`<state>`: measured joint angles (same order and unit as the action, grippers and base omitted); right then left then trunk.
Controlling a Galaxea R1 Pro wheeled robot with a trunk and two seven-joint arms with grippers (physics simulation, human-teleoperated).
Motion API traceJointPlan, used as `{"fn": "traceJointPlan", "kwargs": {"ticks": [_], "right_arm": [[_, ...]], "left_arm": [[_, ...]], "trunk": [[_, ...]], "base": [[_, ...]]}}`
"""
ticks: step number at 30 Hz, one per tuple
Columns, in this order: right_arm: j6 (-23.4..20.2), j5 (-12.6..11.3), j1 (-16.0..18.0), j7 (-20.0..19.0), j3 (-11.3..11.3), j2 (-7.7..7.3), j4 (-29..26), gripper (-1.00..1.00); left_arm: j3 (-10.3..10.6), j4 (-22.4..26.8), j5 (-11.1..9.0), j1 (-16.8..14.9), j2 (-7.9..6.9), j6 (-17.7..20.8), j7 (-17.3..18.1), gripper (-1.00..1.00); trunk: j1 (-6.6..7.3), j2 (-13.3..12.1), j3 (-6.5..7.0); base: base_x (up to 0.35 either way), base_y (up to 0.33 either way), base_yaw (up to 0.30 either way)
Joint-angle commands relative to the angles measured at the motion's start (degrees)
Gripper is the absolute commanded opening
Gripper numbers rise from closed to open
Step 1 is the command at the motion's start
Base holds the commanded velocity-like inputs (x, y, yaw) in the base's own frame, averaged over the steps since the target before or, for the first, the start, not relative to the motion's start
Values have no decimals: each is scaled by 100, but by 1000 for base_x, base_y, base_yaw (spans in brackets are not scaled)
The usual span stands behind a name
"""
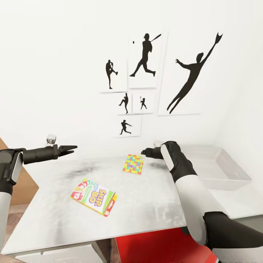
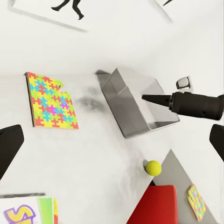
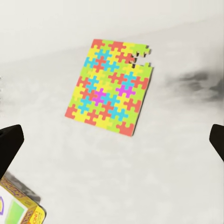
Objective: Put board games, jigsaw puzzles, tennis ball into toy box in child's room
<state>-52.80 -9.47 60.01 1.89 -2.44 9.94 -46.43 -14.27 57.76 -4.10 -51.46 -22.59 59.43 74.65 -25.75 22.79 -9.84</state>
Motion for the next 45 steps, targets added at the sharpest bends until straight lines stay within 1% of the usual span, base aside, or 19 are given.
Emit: {"fn": "traceJointPlan", "kwargs": {"ticks": [1, 2, 5, 13, 19, 39, 45], "right_arm": [[-26, -34, 37, 19, -20, 6, 11, 100], [-30, -35, 109, 20, -20, 6, 63, 100], [-28, -44, 196, 19, -20, 6, 175, 100], [-29, -71, 272, -1, -26, 6, 312, 100], [-13, -80, 283, -28, -17, 6, 320, 100], [20, -82, 282, -29, -11, 6, 319, 100], [24, -82, 283, -26, -11, 6, 319, 100]], "left_arm": [[2, 1, -14, -14, -7, 51, 68, 100], [6, 3, -8, -26, -23, 51, 197, 100], [10, 5, 2, -37, -68, 52, 372, 100], [18, 6, 12, -46, -145, 52, 554, 100], [26, 7, 26, -53, -164, 50, 597, 100], [30, 7, 23, -50, -168, 43, 612, 100], [28, 7, 26, -48, -167, 43, 606, 100]], "trunk": [[-3, 13, -22], [-3, 13, -31], [-3, 13, -59], [-3, 13, -130], [-3, 13, -152], [-3, 13, -156], [-3, 13, -156]], "base": [[0, 0, 0], [0, 0, 0], [0, 0, 0], [0, 0, 0], [0, 0, 0], [0, 1, 0], [30, 132, 0]]}}
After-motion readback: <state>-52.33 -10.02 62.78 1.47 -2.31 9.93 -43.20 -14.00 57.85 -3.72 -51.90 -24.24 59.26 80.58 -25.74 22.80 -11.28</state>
